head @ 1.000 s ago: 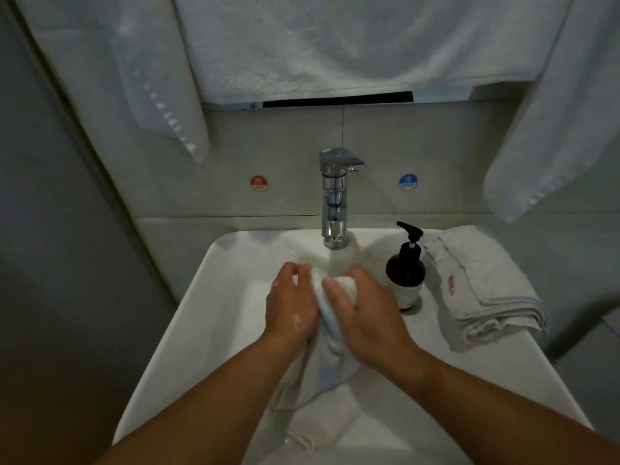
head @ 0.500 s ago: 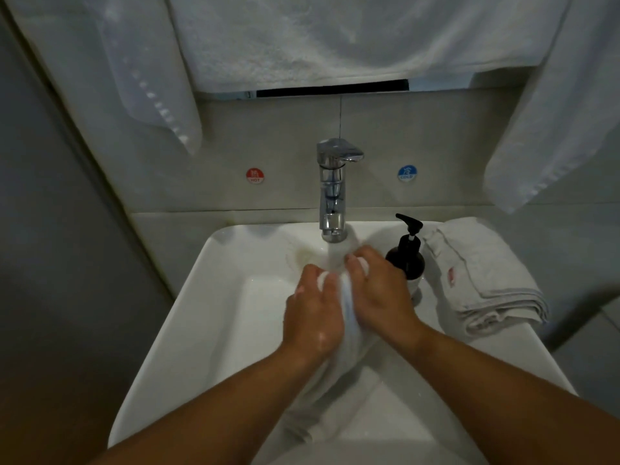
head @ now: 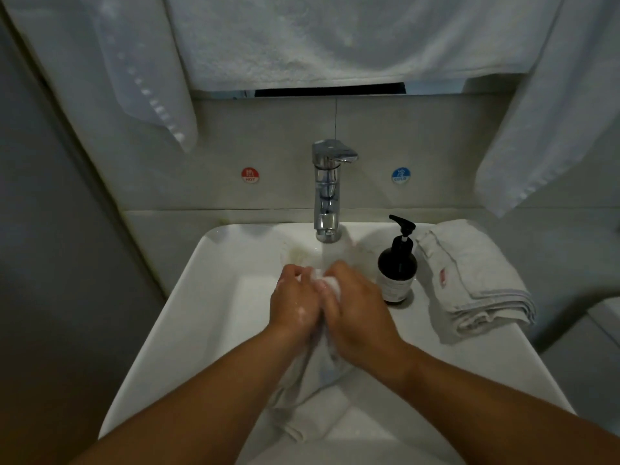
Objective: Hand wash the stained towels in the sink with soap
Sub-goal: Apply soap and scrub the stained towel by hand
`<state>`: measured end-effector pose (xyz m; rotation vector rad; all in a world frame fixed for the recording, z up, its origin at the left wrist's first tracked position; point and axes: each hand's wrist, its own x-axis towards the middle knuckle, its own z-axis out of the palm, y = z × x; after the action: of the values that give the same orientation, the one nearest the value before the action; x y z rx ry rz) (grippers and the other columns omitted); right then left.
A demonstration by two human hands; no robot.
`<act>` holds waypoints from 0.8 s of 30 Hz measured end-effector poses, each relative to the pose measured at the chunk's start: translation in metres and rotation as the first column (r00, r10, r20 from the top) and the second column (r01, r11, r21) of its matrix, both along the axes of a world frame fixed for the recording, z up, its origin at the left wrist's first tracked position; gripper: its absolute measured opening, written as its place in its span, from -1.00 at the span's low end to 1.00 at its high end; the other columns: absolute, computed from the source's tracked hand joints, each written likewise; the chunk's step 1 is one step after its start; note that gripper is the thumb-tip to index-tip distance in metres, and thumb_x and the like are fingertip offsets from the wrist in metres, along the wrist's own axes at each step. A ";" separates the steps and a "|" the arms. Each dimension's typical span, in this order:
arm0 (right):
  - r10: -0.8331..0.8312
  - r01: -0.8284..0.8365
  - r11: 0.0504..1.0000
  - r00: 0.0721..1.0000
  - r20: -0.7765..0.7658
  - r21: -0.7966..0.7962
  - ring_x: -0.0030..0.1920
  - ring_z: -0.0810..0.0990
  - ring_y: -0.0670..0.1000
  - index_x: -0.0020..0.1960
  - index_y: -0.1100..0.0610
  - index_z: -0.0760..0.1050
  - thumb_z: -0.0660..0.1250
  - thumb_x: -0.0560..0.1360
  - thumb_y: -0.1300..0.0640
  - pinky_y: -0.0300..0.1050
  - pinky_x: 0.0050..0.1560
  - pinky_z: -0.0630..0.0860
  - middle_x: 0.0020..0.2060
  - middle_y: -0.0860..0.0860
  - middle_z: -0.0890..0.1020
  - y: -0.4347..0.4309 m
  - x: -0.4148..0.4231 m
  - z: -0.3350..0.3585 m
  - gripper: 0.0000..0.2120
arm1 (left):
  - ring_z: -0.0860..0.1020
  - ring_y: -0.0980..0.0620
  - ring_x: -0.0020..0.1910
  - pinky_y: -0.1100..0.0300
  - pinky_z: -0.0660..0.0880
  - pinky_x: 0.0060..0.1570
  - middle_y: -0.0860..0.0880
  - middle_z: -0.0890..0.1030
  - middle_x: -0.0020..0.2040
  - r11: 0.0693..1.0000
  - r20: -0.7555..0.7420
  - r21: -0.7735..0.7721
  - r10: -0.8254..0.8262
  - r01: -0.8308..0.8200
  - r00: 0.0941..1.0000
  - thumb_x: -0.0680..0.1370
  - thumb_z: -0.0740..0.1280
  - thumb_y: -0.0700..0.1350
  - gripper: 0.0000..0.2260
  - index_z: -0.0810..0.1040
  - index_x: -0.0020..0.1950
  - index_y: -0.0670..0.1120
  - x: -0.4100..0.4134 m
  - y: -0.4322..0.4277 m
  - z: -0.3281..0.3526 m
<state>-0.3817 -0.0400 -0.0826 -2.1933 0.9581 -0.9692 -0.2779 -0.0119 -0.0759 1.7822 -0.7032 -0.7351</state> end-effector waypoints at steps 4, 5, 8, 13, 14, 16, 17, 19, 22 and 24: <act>-0.103 0.099 0.990 0.994 0.031 0.104 -0.21 0.53 -0.15 -0.05 0.03 0.46 0.23 0.67 0.03 -0.38 -0.29 0.31 -0.26 -0.13 0.54 -0.029 0.001 0.007 -0.86 | 0.60 -0.06 0.03 0.00 0.56 0.15 -0.05 0.61 0.07 0.991 0.112 0.023 -0.131 0.129 0.985 0.62 0.17 0.22 -0.66 0.45 0.21 0.00 -0.008 0.014 0.009; -0.157 0.152 0.971 0.988 0.011 0.186 -0.19 0.53 -0.12 -0.04 0.04 0.47 0.21 0.68 0.00 -0.37 -0.31 0.31 -0.26 -0.14 0.53 -0.039 -0.004 0.009 -0.83 | 0.58 -0.01 0.03 0.03 0.55 0.14 -0.02 0.58 0.08 0.980 0.149 0.012 -0.200 0.200 0.968 0.68 0.15 0.14 -0.73 0.41 0.25 0.00 -0.010 0.017 0.010; -0.214 0.216 0.949 0.976 -0.032 0.230 -0.10 0.58 0.03 0.01 0.12 0.53 0.17 0.68 -0.06 -0.15 -0.17 0.35 -0.20 -0.03 0.59 -0.054 -0.014 0.015 -0.71 | 0.55 0.10 0.03 0.19 0.52 0.06 0.08 0.56 0.08 0.957 0.278 -0.056 -0.259 0.285 0.925 0.70 0.18 0.06 -0.81 0.40 0.26 0.04 -0.006 0.020 0.024; -0.174 0.177 0.950 0.984 -0.035 0.258 -0.18 0.51 -0.08 0.03 -0.01 0.51 0.14 0.69 -0.06 -0.22 -0.27 0.32 -0.21 -0.12 0.55 -0.043 0.003 0.038 -0.78 | 0.55 0.16 -0.10 0.49 0.46 -0.23 0.18 0.51 -0.07 0.966 0.442 -0.161 -0.113 0.203 0.890 0.70 0.13 0.09 -0.84 0.36 0.20 0.05 0.001 0.011 0.021; -0.187 0.180 0.955 0.982 0.007 0.234 -0.16 0.51 -0.07 0.06 -0.03 0.50 0.15 0.69 -0.04 -0.20 -0.27 0.32 -0.19 -0.11 0.56 -0.034 0.008 0.035 -0.82 | 0.56 0.14 -0.11 0.41 0.48 -0.20 0.13 0.54 -0.07 0.973 0.437 -0.176 -0.059 0.150 0.898 0.71 0.12 0.08 -0.83 0.36 0.19 0.04 -0.001 0.008 0.019; -0.173 0.159 0.971 0.982 0.070 0.176 -0.03 0.56 -0.02 0.18 -0.02 0.49 0.17 0.68 -0.02 -0.19 -0.11 0.37 -0.05 -0.04 0.61 -0.009 0.016 0.022 -0.83 | 0.57 -0.01 -0.07 0.16 0.51 -0.07 0.00 0.58 -0.03 0.991 0.335 -0.133 0.028 0.018 0.942 0.71 0.12 0.06 -0.83 0.38 0.19 0.00 0.002 0.000 0.012; -0.146 0.133 0.977 0.987 0.071 0.165 0.03 0.56 -0.01 0.23 -0.01 0.47 0.17 0.67 -0.03 -0.18 -0.04 0.39 0.02 0.00 0.60 0.001 0.019 0.015 -0.79 | 0.56 -0.05 -0.04 0.12 0.50 -0.02 -0.04 0.59 0.02 0.996 0.234 -0.078 0.060 -0.043 0.971 0.71 0.12 0.05 -0.83 0.41 0.18 0.00 0.005 -0.005 0.007; -0.130 0.125 0.983 0.991 0.031 0.137 0.05 0.56 -0.01 0.20 -0.01 0.49 0.18 0.66 -0.02 -0.18 0.01 0.39 0.03 0.01 0.59 -0.002 0.019 0.006 -0.81 | 0.57 -0.07 0.01 0.10 0.50 0.05 -0.07 0.61 0.08 0.997 0.085 0.005 0.079 -0.079 0.993 0.70 0.12 0.05 -0.80 0.46 0.17 0.00 0.004 -0.004 -0.001; -0.216 0.198 0.951 0.975 0.049 0.237 0.01 0.60 0.01 0.06 0.01 0.51 0.18 0.67 0.04 -0.15 -0.04 0.40 -0.08 -0.05 0.61 -0.030 0.011 0.005 -0.86 | 0.58 -0.06 0.03 0.06 0.53 0.12 -0.01 0.58 0.01 1.000 0.110 -0.001 -0.008 0.008 0.994 0.71 0.10 0.09 -0.78 0.43 0.21 0.01 -0.019 0.005 0.003; -0.224 0.185 0.932 0.970 0.095 0.310 0.00 0.62 -0.02 0.09 0.00 0.49 0.17 0.69 0.02 -0.17 -0.06 0.46 -0.12 -0.10 0.60 -0.027 0.008 0.003 -0.86 | 0.58 -0.07 0.03 0.03 0.54 0.14 -0.02 0.59 0.02 0.999 0.145 -0.032 -0.008 0.013 0.989 0.70 0.13 0.10 -0.79 0.41 0.21 0.01 -0.021 0.005 0.007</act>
<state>-0.3739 -0.0674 -0.0799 -1.7841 1.2052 -0.9740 -0.2993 -0.0072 -0.0692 1.8159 -0.8171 -0.6023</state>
